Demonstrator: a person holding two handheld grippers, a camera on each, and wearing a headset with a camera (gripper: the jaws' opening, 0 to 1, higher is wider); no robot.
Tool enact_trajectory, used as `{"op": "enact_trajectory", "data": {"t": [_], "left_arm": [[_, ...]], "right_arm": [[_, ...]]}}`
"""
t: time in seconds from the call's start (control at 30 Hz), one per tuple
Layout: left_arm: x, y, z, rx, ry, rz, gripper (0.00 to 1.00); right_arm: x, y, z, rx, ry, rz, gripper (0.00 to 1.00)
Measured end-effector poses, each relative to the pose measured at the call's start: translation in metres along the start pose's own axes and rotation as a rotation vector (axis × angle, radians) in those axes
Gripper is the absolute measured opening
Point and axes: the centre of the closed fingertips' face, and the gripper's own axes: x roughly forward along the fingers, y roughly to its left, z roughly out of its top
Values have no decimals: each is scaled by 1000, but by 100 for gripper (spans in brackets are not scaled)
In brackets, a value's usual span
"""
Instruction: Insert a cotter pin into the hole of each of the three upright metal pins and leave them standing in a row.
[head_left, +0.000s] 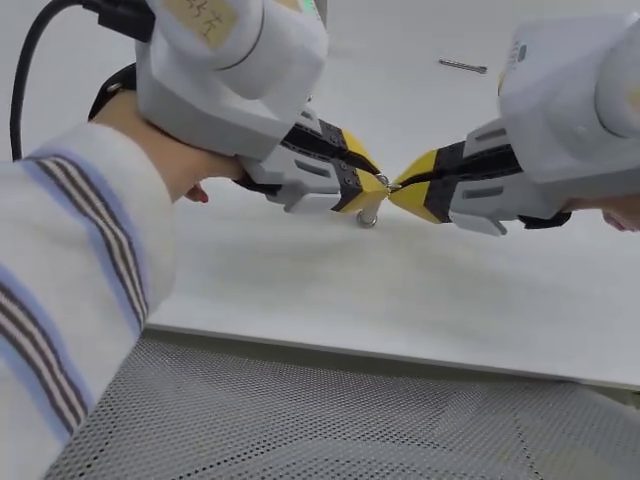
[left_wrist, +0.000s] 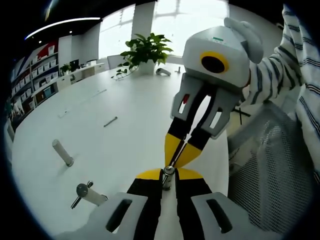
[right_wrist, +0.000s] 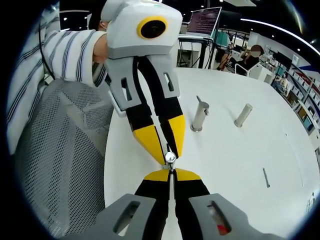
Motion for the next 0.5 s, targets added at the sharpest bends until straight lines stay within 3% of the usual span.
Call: {"op": "enact_trajectory", "data": {"t": [0.43, 0.5], "left_arm": [[-1, -1, 0, -4, 1, 0, 6], [-1, 0, 0, -12, -1, 3, 6]], "right_arm": [[-1, -2, 1, -35, -8, -4, 0], [-3, -4, 1, -34, -11, -11, 6]]}}
